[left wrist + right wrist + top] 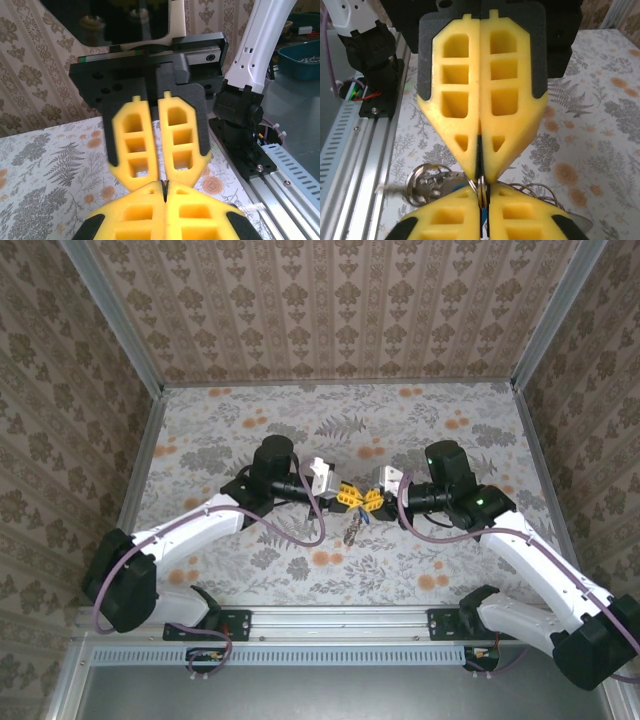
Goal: Put the keys on the keyring
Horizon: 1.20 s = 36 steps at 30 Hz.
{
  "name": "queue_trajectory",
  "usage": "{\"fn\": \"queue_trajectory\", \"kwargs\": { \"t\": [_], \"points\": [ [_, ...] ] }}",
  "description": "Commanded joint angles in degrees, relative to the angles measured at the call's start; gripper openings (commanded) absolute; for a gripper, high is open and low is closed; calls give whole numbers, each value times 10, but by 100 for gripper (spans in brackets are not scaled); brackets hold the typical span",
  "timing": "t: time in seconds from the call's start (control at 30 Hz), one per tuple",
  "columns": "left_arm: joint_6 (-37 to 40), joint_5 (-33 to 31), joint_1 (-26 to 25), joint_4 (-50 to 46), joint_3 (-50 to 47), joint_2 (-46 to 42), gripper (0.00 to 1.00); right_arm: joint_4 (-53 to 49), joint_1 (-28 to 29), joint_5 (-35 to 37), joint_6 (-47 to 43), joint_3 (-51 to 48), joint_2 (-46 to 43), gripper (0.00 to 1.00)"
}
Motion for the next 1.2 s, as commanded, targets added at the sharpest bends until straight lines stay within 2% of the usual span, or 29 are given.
{"fn": "queue_trajectory", "kwargs": {
  "t": [0.0,0.13,0.2,0.33,0.47,0.77,0.93,1.0,1.1,1.17],
  "points": [
    [3,19,-10,8,27,7,0,19,0,-30,4,-5,2,3],
    [10,-11,-2,-36,31,-2,0,-14,0,-5,-19,2,-5,0],
    [53,-36,1,-109,40,-12,3,-50,0,21,-39,13,-7,0],
    [141,-99,-3,-272,78,-11,1,-92,8,62,-50,28,-17,0],
    [169,-136,-13,-335,96,6,0,-117,11,72,-57,46,-20,0],
    [170,-211,-26,-350,90,19,0,-166,11,93,-74,80,-18,0],
    [154,-212,-27,-326,83,23,0,-160,12,79,-61,84,-18,0],
    [133,-191,-24,-298,77,21,0,-160,12,78,-60,83,-16,0],
    [107,-146,-13,-262,66,6,12,-159,14,85,-61,79,-13,0],
    [90,-115,1,-241,58,-12,25,-158,14,88,-61,77,-11,0]
  ]
}}
